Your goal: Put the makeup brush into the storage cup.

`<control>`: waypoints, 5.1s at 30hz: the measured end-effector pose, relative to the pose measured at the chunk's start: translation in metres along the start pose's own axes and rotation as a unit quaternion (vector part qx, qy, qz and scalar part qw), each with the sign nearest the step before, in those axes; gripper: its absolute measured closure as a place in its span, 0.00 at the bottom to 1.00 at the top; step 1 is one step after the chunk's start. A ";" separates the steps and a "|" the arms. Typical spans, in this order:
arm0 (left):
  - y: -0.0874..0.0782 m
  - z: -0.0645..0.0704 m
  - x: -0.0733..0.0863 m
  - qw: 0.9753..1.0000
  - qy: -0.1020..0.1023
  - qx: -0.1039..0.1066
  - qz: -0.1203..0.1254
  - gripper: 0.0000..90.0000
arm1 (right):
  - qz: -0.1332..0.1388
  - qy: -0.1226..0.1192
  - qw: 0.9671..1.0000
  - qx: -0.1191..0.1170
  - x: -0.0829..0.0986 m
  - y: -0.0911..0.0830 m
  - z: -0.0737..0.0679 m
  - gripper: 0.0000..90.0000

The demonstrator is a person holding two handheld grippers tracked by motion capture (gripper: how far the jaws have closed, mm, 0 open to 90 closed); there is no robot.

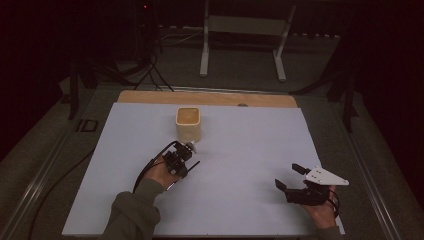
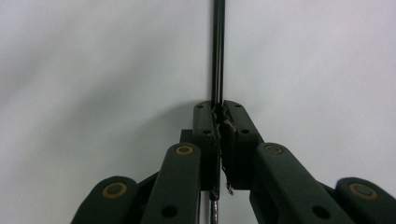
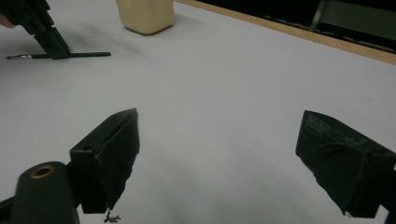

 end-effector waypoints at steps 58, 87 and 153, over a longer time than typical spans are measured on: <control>-0.073 -0.019 0.014 0.987 0.106 -0.012 0.119 0.96 | -0.001 0.000 1.000 -0.008 -0.001 0.001 -0.003 0.15; -0.099 -0.016 0.004 0.980 0.142 -0.024 0.139 0.96 | 0.019 -0.017 0.997 -0.069 -0.045 0.018 -0.021 0.15; -0.129 0.023 -0.030 0.954 0.266 0.003 0.142 0.96 | -0.004 -0.067 0.978 -0.195 -0.098 0.070 -0.082 0.17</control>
Point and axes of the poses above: each handheld gripper's, and its own axes: y roughly forward along the jaws, x roughly out of its underside, z roughly to its right, the point moved 6 cm from there along y, roughly forward along the jaws, and after that the axes turned 3 degrees about y, right-handed, at the moved point
